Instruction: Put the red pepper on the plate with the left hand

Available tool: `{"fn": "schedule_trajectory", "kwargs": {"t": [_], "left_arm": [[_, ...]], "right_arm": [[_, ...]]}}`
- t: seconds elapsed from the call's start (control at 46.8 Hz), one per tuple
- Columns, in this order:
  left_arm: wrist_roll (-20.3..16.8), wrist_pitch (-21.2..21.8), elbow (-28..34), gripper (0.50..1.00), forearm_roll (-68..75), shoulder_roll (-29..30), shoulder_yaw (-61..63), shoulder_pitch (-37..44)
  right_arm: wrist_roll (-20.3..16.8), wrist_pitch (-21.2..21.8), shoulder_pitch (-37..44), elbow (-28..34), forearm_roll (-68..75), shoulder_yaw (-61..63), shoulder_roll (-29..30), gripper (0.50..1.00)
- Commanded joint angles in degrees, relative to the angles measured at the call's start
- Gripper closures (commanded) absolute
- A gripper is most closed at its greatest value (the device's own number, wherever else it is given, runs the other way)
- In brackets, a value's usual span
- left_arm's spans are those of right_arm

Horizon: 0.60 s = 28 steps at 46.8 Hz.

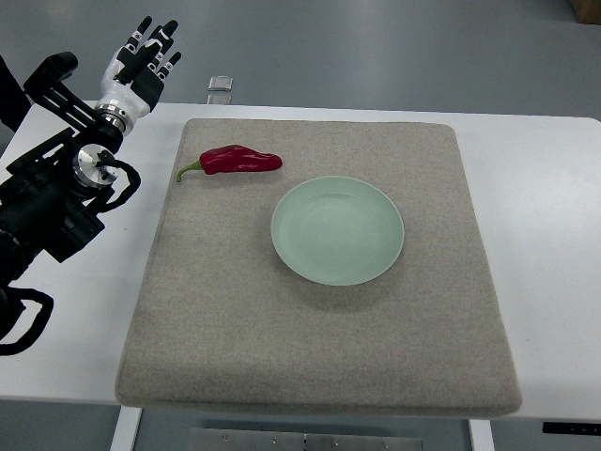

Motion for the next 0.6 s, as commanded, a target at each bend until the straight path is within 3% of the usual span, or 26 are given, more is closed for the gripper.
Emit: {"fn": "schedule_trajectory", "kwargs": {"t": [0.0, 0.577], "left_arm": [[0.0, -0.1, 0.0, 0.506, 0.2, 0.4, 0.3, -0.2], [0.1, 0.2, -3.1, 0.508, 23.7, 1.1, 0.3, -2.1]], "right_arm": [[0.0, 0.0, 0.0, 0.0, 0.0, 0.0, 0.0, 0.572], [0.0, 0.0, 0.0, 0.0, 0.0, 0.0, 0.0, 0.572]]}}
